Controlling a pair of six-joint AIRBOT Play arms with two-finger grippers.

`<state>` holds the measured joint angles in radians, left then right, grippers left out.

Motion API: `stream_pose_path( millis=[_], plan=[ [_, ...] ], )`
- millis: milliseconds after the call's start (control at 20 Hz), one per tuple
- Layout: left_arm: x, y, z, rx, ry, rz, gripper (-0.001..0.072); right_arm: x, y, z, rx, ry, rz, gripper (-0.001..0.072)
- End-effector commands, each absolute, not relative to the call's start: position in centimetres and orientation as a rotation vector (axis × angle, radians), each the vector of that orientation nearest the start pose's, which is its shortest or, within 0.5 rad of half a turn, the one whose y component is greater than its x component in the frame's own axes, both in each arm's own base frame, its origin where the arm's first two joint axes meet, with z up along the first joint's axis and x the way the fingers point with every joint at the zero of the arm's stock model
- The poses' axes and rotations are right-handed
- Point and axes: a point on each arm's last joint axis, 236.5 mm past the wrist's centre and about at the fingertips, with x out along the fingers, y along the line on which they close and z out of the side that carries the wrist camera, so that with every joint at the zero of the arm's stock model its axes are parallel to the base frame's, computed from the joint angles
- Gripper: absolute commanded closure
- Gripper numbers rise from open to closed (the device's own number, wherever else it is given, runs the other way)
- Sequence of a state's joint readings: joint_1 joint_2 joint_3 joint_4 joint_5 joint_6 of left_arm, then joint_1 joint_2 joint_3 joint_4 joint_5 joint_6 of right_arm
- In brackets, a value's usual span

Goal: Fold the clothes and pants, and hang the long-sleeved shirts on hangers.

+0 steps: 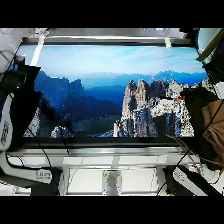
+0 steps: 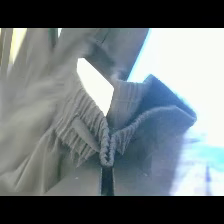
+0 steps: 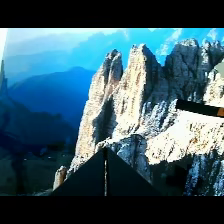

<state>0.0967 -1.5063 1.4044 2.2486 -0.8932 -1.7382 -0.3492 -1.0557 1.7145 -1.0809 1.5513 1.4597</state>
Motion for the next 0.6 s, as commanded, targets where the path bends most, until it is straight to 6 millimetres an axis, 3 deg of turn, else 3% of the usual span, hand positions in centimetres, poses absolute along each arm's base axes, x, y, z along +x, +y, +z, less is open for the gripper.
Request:
stream_pose_path(
  millis=[0,150,250,400,550],
  plan=[
    [48.1,1.1,14.3,0.27,0.782,0.158,0.0699,34.3,-2.4,27.7,0.187,0.82,0.121,0.0699],
    [44.0,-15.2,17.4,0.066,0.722,-0.237,0.0699,34.2,-3.8,27.3,0.1,0.831,0.094,0.0699],
    [40.1,-24.5,16.7,0.044,0.755,-0.459,0.0699,34.6,-4.2,27.4,0.09,0.814,0.079,0.0699],
    [33.2,-35.6,11.4,0.168,0.862,-0.697,0.0699,35.9,-4.5,26.8,0.104,0.816,0.081,0.0699],
    [26.1,-44.5,3.1,0.321,0.944,-0.875,0.0699,37.2,-4.6,24.9,0.136,0.865,0.101,0.0699]
  ],
)
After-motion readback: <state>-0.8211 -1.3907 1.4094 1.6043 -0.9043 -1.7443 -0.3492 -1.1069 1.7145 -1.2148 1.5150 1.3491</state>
